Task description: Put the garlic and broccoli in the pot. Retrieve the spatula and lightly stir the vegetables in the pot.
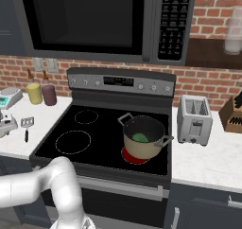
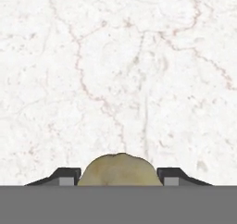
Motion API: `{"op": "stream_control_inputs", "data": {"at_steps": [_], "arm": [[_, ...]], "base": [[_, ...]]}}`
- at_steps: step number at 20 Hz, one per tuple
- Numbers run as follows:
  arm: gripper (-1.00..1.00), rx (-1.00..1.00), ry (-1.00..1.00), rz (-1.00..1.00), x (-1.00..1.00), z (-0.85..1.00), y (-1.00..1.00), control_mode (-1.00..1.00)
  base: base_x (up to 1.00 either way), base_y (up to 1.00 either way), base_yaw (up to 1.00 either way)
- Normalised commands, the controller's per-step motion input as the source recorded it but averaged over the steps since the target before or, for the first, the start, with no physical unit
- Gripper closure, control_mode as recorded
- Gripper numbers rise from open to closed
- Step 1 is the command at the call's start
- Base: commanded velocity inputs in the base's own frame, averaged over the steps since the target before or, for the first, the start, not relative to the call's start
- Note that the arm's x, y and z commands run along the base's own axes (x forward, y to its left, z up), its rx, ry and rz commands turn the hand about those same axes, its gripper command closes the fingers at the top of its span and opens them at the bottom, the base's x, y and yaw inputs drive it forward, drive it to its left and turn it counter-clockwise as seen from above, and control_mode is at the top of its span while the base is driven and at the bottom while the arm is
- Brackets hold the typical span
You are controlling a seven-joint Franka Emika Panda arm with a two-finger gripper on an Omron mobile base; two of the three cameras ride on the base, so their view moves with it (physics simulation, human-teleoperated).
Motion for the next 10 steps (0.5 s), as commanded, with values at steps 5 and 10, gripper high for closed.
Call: {"op": "stream_control_inputs", "data": {"at_steps": [5,10], "arm": [[1.00,0.00,0.00,0.00,0.00,0.00,-0.01,-1.00],[1.00,0.00,-0.05,0.00,-0.37,0.18,-0.37,-1.00]], "base": [[0.00,0.00,0.00],[0.00,0.00,0.00]]}}
